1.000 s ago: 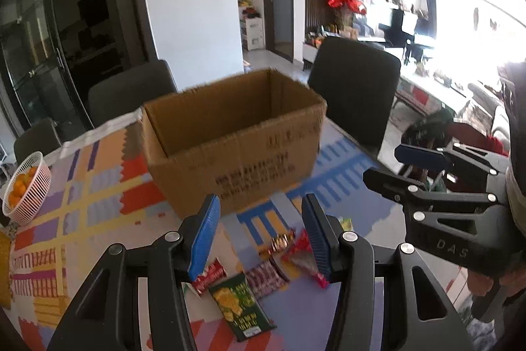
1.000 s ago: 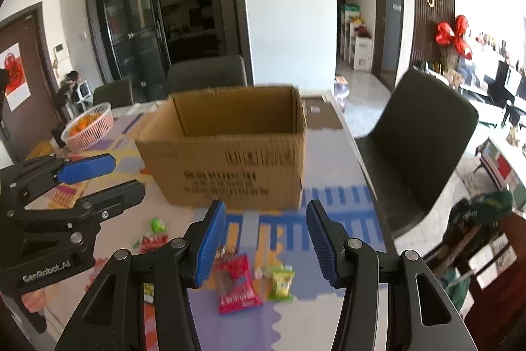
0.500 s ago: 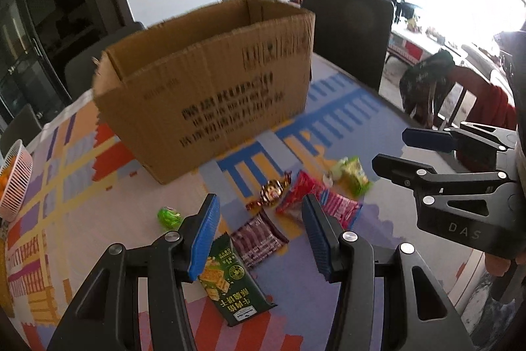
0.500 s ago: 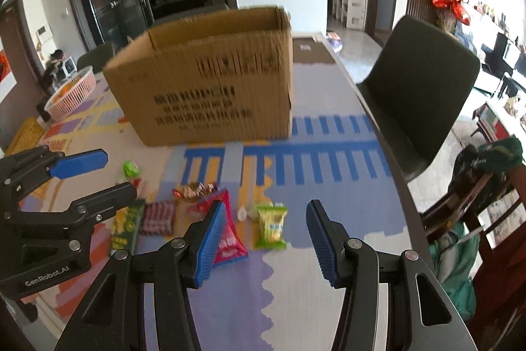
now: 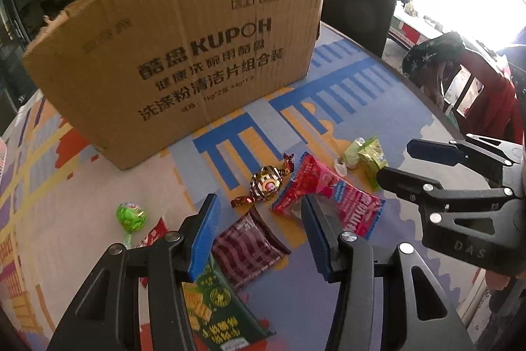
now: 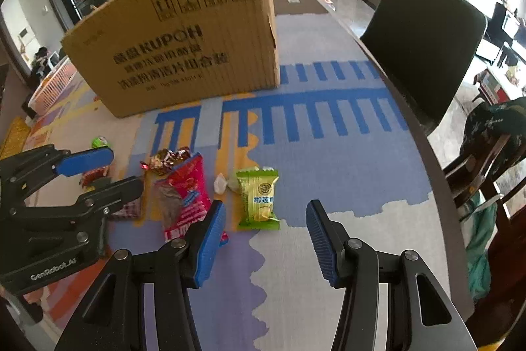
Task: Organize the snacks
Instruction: 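Move both grippers back toward the remaining snacks, then grasp the wrapped chocolate with the left gripper while the right grasps the green wafer pack, then carry chocolate and wafer pack into the box and open both grippers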
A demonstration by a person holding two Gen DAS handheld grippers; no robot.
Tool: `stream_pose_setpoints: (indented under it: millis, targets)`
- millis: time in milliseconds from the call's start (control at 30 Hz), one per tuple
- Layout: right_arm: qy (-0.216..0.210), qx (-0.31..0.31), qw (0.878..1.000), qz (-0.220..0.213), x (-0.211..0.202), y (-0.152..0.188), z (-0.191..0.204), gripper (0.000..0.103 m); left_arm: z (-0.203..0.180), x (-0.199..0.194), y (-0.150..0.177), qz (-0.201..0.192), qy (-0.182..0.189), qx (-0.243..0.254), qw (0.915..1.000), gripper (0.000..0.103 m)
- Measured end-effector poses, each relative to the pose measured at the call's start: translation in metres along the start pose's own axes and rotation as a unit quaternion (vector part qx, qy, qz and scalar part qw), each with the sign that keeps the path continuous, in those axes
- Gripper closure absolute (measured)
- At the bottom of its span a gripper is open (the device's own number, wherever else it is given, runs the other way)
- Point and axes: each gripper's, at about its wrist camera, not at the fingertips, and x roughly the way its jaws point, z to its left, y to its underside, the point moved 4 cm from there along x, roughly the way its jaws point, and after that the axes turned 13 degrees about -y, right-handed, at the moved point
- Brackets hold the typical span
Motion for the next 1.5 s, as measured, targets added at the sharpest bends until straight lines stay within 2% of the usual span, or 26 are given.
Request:
stream_pose_setpoints:
  millis: [300, 400, 567, 733, 867, 933, 1133, 1500]
  targets:
    - [0.003, 0.006, 1.000, 0.007, 0.010, -0.001, -0.003, 0.052, 0.000, 0.021, -0.005, 0.013, 0.010, -0.002, 0.9999, 0.058]
    - [-0.001, 0.007, 1.000, 0.010, 0.013, -0.002, -0.003, 0.056, 0.001, 0.025, -0.008, 0.019, 0.019, -0.013, 0.9995, 0.064]
    - [-0.005, 0.004, 1.000, 0.012, 0.016, -0.003, -0.002, 0.059, 0.002, 0.031, -0.011, 0.025, 0.032, -0.023, 0.9989, 0.068]
    - [-0.010, 0.009, 1.000, 0.017, 0.020, -0.003, -0.004, 0.065, 0.003, 0.032, -0.012, 0.031, 0.044, -0.033, 0.9980, 0.078]
    - [-0.012, 0.009, 1.000, 0.019, 0.023, -0.002, -0.006, 0.072, 0.003, 0.032, -0.012, 0.032, 0.045, -0.039, 0.9977, 0.078]
    - [-0.008, 0.006, 1.000, 0.018, 0.024, -0.002, -0.006, 0.078, 0.003, 0.030, -0.012, 0.031, 0.046, -0.044, 0.9975, 0.078]
    - [-0.003, -0.002, 1.000, 0.012, 0.019, -0.001, -0.004, 0.079, 0.006, 0.015, -0.009, 0.022, 0.030, -0.052, 0.9980, 0.078]
    - [-0.010, -0.043, 0.998, -0.043, -0.027, -0.017, 0.025, 0.079, 0.018, -0.036, -0.017, -0.023, 0.021, -0.089, 0.9955, 0.078]
